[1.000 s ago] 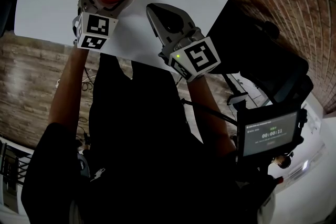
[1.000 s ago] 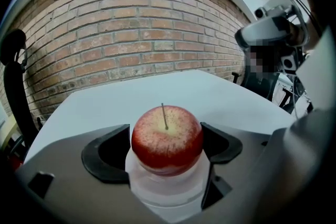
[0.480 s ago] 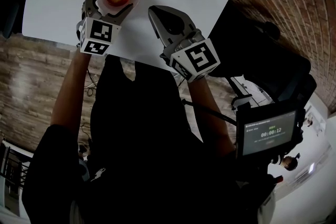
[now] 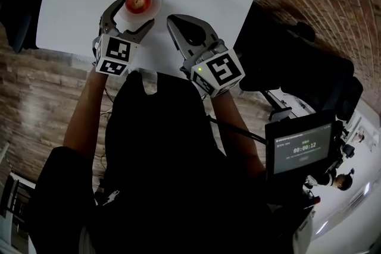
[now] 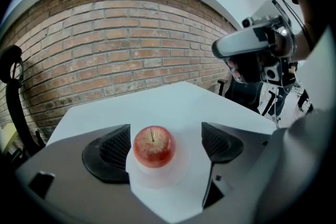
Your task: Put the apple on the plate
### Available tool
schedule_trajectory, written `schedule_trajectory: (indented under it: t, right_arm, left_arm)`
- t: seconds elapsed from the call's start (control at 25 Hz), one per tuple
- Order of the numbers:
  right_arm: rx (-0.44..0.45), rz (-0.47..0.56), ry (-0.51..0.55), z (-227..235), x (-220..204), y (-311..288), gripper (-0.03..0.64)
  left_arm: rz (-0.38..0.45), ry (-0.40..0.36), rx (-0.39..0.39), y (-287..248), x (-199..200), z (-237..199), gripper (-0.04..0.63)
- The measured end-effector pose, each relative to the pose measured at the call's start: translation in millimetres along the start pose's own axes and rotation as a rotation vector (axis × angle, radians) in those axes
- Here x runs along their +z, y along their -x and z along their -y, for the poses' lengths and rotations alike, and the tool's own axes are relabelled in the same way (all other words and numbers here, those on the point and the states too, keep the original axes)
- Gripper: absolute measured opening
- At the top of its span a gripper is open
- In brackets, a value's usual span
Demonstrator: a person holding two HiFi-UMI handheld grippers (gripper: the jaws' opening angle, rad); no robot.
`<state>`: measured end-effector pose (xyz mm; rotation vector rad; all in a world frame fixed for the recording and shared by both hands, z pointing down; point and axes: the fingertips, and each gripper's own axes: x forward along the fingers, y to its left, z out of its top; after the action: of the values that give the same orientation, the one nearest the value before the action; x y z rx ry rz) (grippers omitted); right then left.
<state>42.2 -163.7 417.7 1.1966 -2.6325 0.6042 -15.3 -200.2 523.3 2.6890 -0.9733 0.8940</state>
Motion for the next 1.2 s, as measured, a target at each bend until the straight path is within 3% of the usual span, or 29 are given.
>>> schedule_trajectory:
  t: [0.08,0.72,0.96,1.2]
  right_arm:
    - [-0.006,0.017,0.008,-10.5,5.2,1.6,0.003]
    - [-0.069,0.09,0.042,-25.5,25.3,26.4,0.003]
    - [-0.089,0.133,0.052,-23.4,33.3,33.3,0.003]
    - [-0.094,0.144,0.062,-51.4,34.5,41.1,0.003]
  left_arm:
    - [0.018,-0.004,-0.012,11.8,3.8,1.4,0.42]
    - [0.124,-0.01,-0.058,58.1,42.7,21.8,0.139]
    - [0.142,-0.026,-0.056,67.3,52.8,20.4,0.083]
    - [0.158,-0.042,-0.043,103.1,51.2,21.9,0.054]
